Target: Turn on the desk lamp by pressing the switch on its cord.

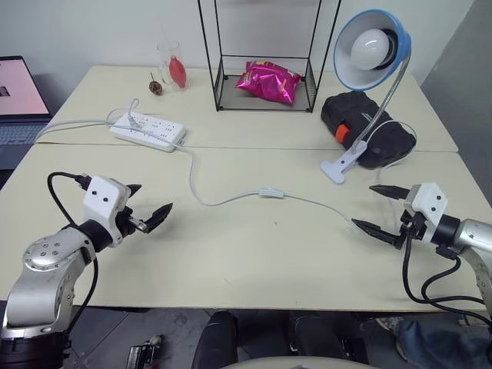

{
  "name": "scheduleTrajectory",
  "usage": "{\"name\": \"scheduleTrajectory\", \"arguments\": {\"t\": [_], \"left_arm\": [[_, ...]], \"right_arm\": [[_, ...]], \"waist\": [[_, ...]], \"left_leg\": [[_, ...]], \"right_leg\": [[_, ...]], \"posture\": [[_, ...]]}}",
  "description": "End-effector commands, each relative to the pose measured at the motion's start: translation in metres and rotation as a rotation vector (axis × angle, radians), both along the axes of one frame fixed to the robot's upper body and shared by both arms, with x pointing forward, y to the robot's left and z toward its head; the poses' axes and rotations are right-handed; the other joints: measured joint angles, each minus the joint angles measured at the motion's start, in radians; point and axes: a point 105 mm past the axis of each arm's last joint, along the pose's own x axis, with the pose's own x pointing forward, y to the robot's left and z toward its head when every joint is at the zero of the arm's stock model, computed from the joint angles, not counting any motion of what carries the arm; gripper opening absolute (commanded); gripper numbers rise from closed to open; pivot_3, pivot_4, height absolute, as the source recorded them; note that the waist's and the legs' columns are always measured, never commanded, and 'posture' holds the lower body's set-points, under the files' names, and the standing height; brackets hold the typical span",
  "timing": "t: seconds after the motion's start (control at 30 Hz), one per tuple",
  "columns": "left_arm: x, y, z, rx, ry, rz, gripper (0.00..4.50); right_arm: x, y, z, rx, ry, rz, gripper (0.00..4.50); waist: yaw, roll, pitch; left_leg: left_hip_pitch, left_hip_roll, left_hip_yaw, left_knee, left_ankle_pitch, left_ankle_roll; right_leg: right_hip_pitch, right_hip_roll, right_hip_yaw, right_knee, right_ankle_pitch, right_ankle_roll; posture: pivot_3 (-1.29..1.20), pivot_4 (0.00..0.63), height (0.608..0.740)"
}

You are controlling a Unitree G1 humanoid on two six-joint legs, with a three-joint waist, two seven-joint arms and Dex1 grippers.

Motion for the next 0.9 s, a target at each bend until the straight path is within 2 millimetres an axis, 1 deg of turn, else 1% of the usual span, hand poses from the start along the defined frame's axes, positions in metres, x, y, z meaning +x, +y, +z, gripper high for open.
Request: {"name": "scheduleTrajectory", "arguments": {"t": [0.03, 0.17, 0.27, 0.43, 0.57, 0.77, 0.9], "left_arm": [[-0.004, -0.006, 0.017, 0.010, -0.051, -0.051, 4.46], [-0.004, -0.009, 0.017, 0.025, -0.027, -0.061, 4.46], [0.002, -0.011, 0.020, 0.051, -0.038, -0.045, 4.46], [0.008, -0.032, 0.027, -0.014, -0.050, -0.130, 4.46], [0.014, -0.054, 0.032, -0.125, -0.034, -0.242, 4.46], [0.034, -0.076, 0.041, -0.170, -0.030, -0.356, 4.46], [0.049, -0.085, 0.044, -0.260, 0.019, -0.410, 4.46]], "right_arm": [[-0.003, 0.003, 0.009, -0.002, -0.026, 0.029, 4.50], [-0.005, 0.005, 0.008, -0.001, -0.024, 0.029, 4.50], [-0.007, 0.008, 0.007, 0.004, -0.023, 0.031, 4.50], [-0.008, 0.013, 0.011, 0.011, -0.029, 0.029, 4.50], [-0.010, 0.020, 0.016, 0.023, -0.036, 0.028, 4.50], [-0.016, 0.032, 0.021, 0.048, -0.024, 0.039, 4.50], [-0.020, 0.040, 0.028, 0.071, -0.019, 0.032, 4.50]], "waist": [[0.000, 0.000, 0.000], [0.000, 0.000, 0.000], [0.000, 0.000, 0.000], [0.000, 0.000, 0.000], [0.000, 0.000, 0.000], [0.001, 0.000, 0.000], [0.001, 0.000, 0.000]], "left_leg": [[0.000, 0.000, 0.000, 0.000, 0.000, 0.000], [0.000, 0.000, 0.000, 0.000, 0.000, 0.000], [0.000, 0.000, 0.000, 0.000, 0.000, 0.000], [0.000, 0.000, 0.000, 0.000, 0.000, 0.000], [0.000, 0.000, 0.000, 0.000, 0.000, 0.000], [0.000, -0.001, 0.000, 0.000, 0.000, 0.000], [-0.001, -0.001, 0.000, 0.000, 0.000, 0.000]], "right_leg": [[0.000, 0.000, 0.000, 0.000, 0.000, 0.000], [0.000, 0.000, 0.000, 0.000, 0.000, 0.000], [0.000, 0.000, 0.000, 0.000, 0.000, 0.000], [0.000, 0.000, 0.000, 0.000, 0.000, 0.000], [0.000, 0.000, 0.000, 0.000, 0.000, 0.000], [0.000, 0.001, -0.001, 0.000, 0.000, 0.000], [0.000, 0.001, 0.000, 0.000, 0.000, 0.000]], "posture": [[0.00, 0.150, 0.740], [0.00, 0.150, 0.740], [0.00, 0.150, 0.740], [0.00, 0.150, 0.740], [0.00, 0.150, 0.740], [0.00, 0.150, 0.740], [0.00, 0.150, 0.740]]}}
